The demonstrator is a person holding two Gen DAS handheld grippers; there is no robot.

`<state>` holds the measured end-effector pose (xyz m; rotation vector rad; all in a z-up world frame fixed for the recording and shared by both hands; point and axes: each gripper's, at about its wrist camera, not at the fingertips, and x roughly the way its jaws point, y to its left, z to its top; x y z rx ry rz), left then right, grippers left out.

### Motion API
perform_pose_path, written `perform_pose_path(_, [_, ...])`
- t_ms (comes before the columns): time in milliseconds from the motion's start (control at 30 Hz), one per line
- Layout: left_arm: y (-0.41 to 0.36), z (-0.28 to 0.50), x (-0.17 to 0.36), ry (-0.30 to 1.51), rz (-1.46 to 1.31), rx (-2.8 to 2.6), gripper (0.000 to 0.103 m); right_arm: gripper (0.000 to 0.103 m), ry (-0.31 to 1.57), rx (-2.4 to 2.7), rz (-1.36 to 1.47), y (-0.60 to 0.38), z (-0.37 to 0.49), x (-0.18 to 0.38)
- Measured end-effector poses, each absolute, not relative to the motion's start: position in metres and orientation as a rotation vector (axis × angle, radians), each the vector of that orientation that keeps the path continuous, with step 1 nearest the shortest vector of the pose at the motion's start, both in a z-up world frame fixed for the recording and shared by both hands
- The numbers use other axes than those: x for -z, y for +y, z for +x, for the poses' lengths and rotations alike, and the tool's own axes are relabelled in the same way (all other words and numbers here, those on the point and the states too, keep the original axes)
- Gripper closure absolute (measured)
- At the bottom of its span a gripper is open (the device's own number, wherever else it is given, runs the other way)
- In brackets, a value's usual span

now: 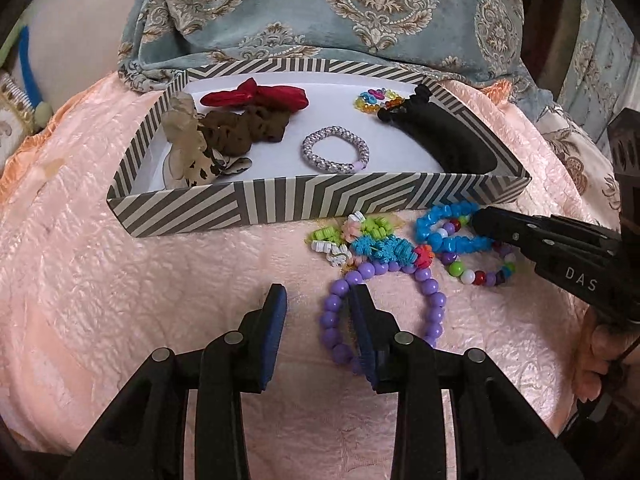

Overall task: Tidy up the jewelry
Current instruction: 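Lower left tool onto purple bead bracelet while right tool reaches blue bead bracelet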

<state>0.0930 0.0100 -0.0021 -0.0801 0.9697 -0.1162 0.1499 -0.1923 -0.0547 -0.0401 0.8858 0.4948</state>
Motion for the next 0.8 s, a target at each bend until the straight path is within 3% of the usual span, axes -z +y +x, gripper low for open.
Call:
perform_pose_path(33, [0.01,0.093,0.002,0.97,-0.081,0.12,0.087,0.092,0.876,-0.486,-0.042,-0.193,0.148,0.054])
perform_pose_path(100, [0.01,0.093,0.001,0.969,-0.085,0.128,0.098,0.092,0.865,-0.483,-0.033,-0.196,0.146,0.05])
perform_pose_path(167, [0.009,0.092,0.0,0.973,-0.083,0.144,0.103,0.092,0.848,-0.471,-0.018,-0.203,0.142,0.044])
perform_pose_path(800, [0.014,0.083,-0.014,0.924,-0.117,0.155,0.103,0.092,0.902,-0.415,0.074,-0.231,0.136,0.047])
